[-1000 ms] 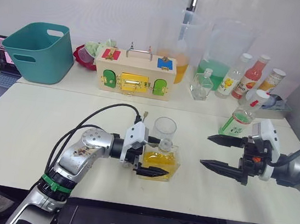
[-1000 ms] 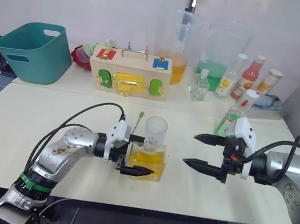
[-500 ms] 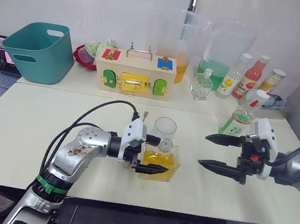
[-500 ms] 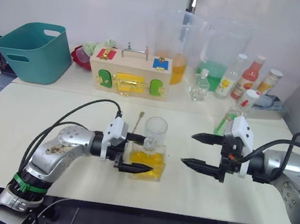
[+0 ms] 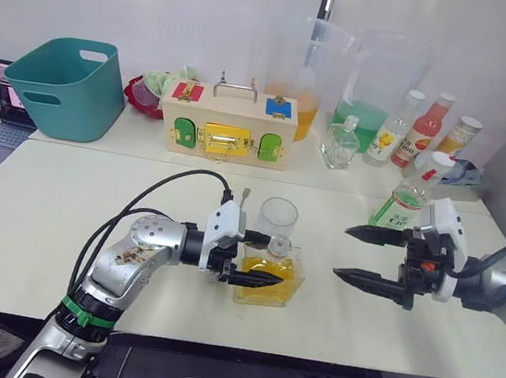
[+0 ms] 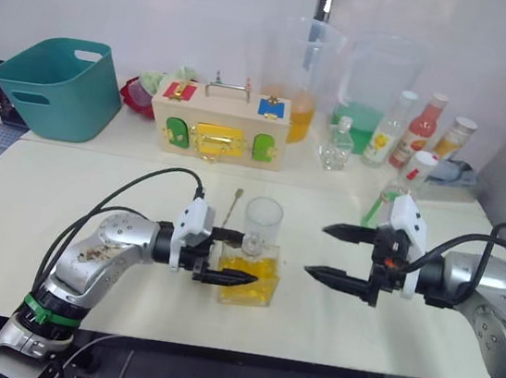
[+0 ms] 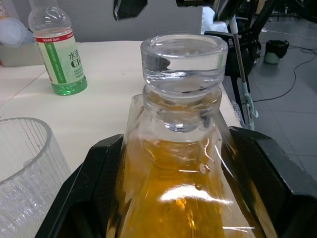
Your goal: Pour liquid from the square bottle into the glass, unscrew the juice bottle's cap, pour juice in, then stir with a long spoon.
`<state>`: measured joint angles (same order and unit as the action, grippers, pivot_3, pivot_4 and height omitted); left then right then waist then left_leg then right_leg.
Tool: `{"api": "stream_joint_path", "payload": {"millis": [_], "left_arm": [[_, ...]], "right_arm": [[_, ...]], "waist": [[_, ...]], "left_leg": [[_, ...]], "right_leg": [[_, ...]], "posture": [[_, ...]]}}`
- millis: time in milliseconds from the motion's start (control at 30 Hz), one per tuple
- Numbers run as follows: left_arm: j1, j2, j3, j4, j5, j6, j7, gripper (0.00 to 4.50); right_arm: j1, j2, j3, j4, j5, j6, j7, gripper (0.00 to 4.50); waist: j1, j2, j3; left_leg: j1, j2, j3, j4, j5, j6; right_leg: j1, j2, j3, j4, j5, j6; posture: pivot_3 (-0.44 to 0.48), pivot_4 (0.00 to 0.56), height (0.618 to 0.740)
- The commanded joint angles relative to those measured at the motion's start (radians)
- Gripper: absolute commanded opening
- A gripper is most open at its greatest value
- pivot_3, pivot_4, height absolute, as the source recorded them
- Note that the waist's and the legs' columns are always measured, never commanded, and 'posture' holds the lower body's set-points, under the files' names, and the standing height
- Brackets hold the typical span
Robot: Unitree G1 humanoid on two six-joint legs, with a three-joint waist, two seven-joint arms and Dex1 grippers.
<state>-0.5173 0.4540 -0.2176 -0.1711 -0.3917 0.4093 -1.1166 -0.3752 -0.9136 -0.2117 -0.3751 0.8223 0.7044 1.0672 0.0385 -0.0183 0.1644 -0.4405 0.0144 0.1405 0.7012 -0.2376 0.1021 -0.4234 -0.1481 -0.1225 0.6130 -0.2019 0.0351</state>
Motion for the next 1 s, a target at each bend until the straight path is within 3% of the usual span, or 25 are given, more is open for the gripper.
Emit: {"api": "stream_joint_path", "payload": {"millis": [33, 333, 567, 933, 1000], "left_arm": [[-0.023, -0.018, 0.003, -0.005, -0.006, -0.047, -0.004, 2.78], [-0.019, -0.027, -0.001, 0.015, 0.002, -0.068, -0.010, 2.78], [-0.017, -0.029, -0.003, 0.012, 0.006, -0.066, -0.006, 2.78], [-0.014, -0.030, -0.006, 0.019, 0.023, -0.072, -0.003, 2.78], [-0.013, -0.029, -0.006, 0.021, 0.026, -0.074, -0.003, 2.78]], "right_arm": [[-0.068, 0.014, -0.002, -0.057, 0.051, 0.026, -0.038, 4.50], [-0.218, 0.107, 0.195, -0.101, -0.022, 0.069, -0.128, 4.50], [-0.244, 0.132, 0.253, -0.097, -0.054, 0.073, -0.139, 4.50], [-0.263, 0.157, 0.324, -0.094, -0.115, 0.090, -0.154, 1.02], [-0.254, 0.154, 0.329, -0.094, -0.127, 0.085, -0.146, 1.03]], "waist": [[0.002, 0.000, 0.000], [0.002, 0.000, 0.000], [0.001, 0.000, 0.000], [0.001, 0.000, 0.000], [0.001, 0.000, 0.000]], "left_leg": [[0.000, 0.000, 0.000, 0.000, 0.000, 0.000], [0.000, 0.000, 0.000, 0.000, 0.000, 0.000], [0.000, -0.001, 0.000, 0.000, 0.000, 0.000], [0.000, -0.001, 0.000, 0.000, 0.000, 0.000], [0.000, -0.001, 0.000, 0.000, 0.000, 0.000]], "right_leg": [[0.000, 0.000, 0.000, 0.000, 0.000, 0.000], [0.000, 0.000, 0.000, 0.000, 0.000, 0.000], [0.000, 0.000, 0.000, 0.000, 0.000, 0.000], [0.000, 0.000, -0.001, 0.000, 0.000, 0.000], [0.000, 0.000, -0.001, 0.000, 0.000, 0.000]], "posture": [[0.000, 0.150, 0.733], [0.000, 0.150, 0.733], [0.000, 0.150, 0.733], [0.000, 0.150, 0.733], [0.000, 0.150, 0.733]]}}
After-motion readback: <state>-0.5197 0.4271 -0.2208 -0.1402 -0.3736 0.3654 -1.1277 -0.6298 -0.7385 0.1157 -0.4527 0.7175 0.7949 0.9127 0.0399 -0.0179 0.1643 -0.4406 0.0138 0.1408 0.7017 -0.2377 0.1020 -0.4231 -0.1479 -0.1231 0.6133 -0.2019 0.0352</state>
